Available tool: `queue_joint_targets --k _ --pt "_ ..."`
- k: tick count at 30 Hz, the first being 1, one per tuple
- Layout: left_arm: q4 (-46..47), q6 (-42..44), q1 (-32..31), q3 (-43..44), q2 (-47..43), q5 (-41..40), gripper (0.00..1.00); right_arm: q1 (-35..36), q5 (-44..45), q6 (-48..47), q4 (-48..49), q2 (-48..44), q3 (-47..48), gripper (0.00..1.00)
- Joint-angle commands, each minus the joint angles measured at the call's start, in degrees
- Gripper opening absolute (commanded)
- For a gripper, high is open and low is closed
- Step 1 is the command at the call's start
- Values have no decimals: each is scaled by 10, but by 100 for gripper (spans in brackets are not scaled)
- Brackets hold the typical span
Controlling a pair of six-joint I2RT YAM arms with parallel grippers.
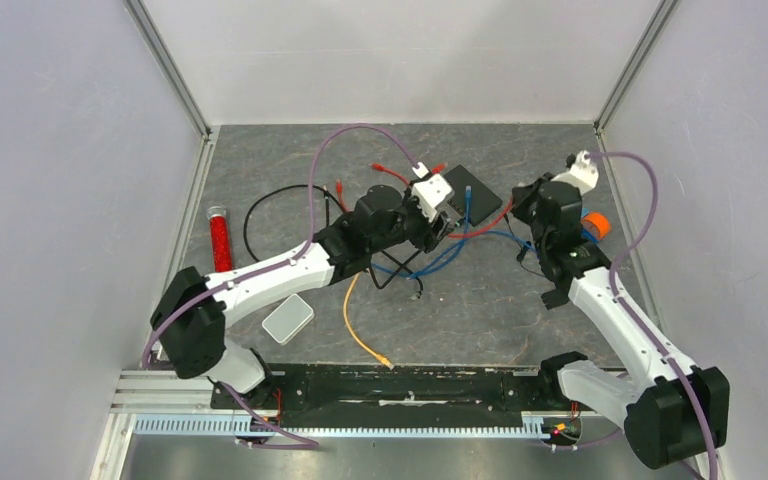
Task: Insert the plug into the switch port
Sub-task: Pick up the connector from the center of the board.
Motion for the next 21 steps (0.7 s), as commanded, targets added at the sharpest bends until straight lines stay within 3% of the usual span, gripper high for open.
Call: queue_joint_targets --k 1,6,16,19,21 --pt "52 65 -10 6 44 76 62 -1 -75 227 30 1 -59 0" --pt "61 84 -26 14 106 45 63 0 -100 299 61 -4 -112 0" --pt "58 78 -40 67 189 40 59 -1 -122 358 83 -12 -170 0" --pt "55 78 -41 74 198 38 45 -1 -137 354 87 -11 -167 0" --pt "55 84 -41 67 193 45 20 -1 -156 323 105 -11 -168 1"
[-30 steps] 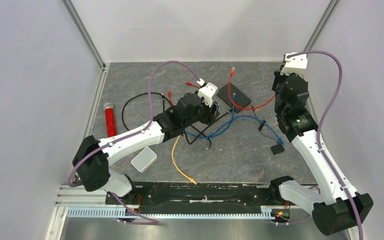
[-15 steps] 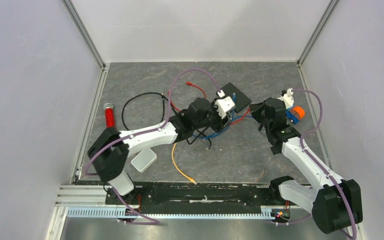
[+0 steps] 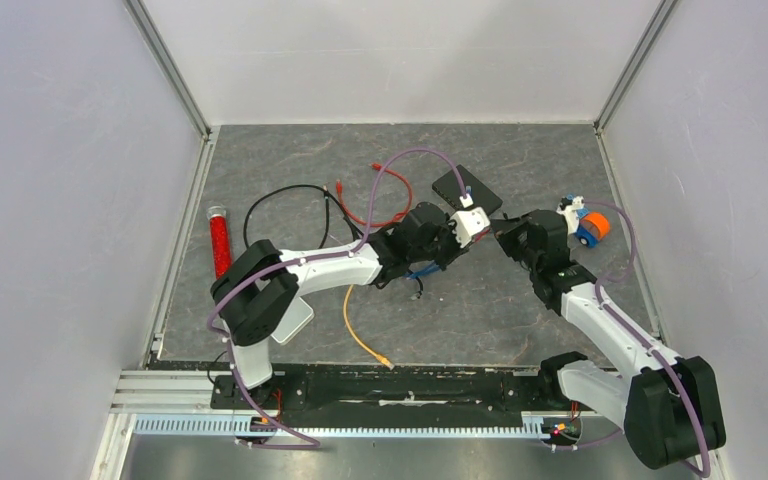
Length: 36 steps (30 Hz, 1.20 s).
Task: Insert the plug into the switch port
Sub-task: Pick up the connector from the center of the board.
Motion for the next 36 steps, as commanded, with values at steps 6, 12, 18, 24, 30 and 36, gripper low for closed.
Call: queue_joint_targets --k 6,12,18,24,30,36 --pt "-7 44 7 -12 -30 22 2 -66 -137 -169 137 -44 -41 28" --pt "-30 45 24 -26 -51 78 2 -171 -379 -294 228 -41 -61 54" --pt "-56 64 35 -38 -64 135 2 -194 -567 -328 242 32 -23 72" --pt "-56 77 38 -50 -76 157 2 -194 -586 -278 262 72 -38 65" --pt "-60 77 39 -51 -76 171 2 -193 -574 -281 223 92 -38 54" --pt "-47 73 39 -62 -78 161 2 -193 -561 -254 235 89 -53 30"
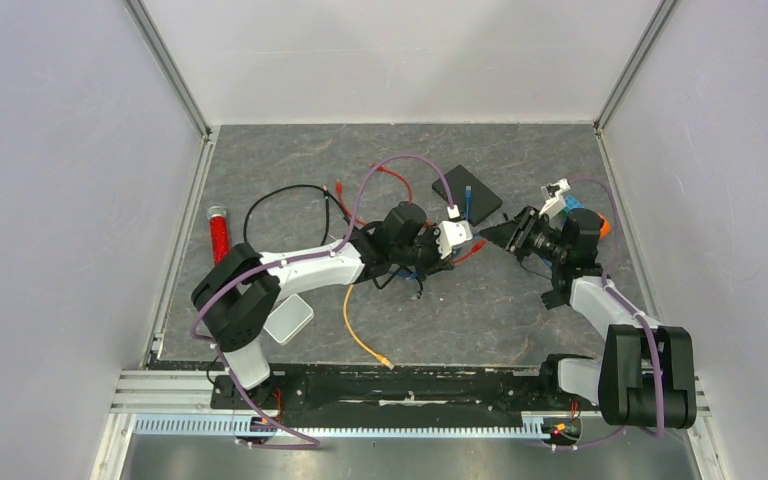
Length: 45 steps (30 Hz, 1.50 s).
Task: Insert the plug into the switch port
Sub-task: Pick up the connector from the center of the board.
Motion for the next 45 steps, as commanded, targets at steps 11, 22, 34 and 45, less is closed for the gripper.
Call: queue_joint_targets --k 11,22,34,45 --pt "61 -1 6 -34 -37 2 2 -2 19 57 32 -2 -36 46" --pt "87 -10 6 -50 -44 10 2 -1 13 114 97 1 -67 41" --pt "88 -47 6 -40 -33 -34 13 0 24 239 296 7 -138 0" --pt "69 -79 4 64 30 -28 45 23 97 285 307 -31 -175 0"
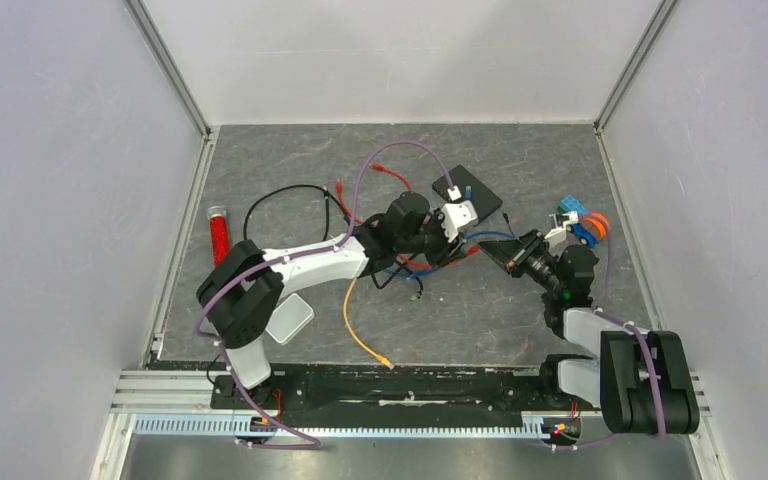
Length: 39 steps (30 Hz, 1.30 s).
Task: Insert the plug into the switch port
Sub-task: Pick up the connector from the center of the board.
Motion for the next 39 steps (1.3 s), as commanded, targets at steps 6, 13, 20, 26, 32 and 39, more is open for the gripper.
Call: queue_joint_targets --k 6,13,20,26,32,39 --pt "15 -27 -3 49 39 24 43 6 45 32 39 -26 -15 0" --pt "14 -35 -7 59 50 38 42 8 48 32 47 -19 -19 0" --pt "11 -30 -8 61 52 40 44 12 53 28 48 -14 -18 0" --pt "6 -38 -8 74 63 43 33 14 54 25 48 -9 -15 0" --pt "6 -38 -7 79 70 43 7 14 50 20 51 -3 -14 2" --pt "8 -43 3 67 73 25 2 13 47 -15 11 0 16 17"
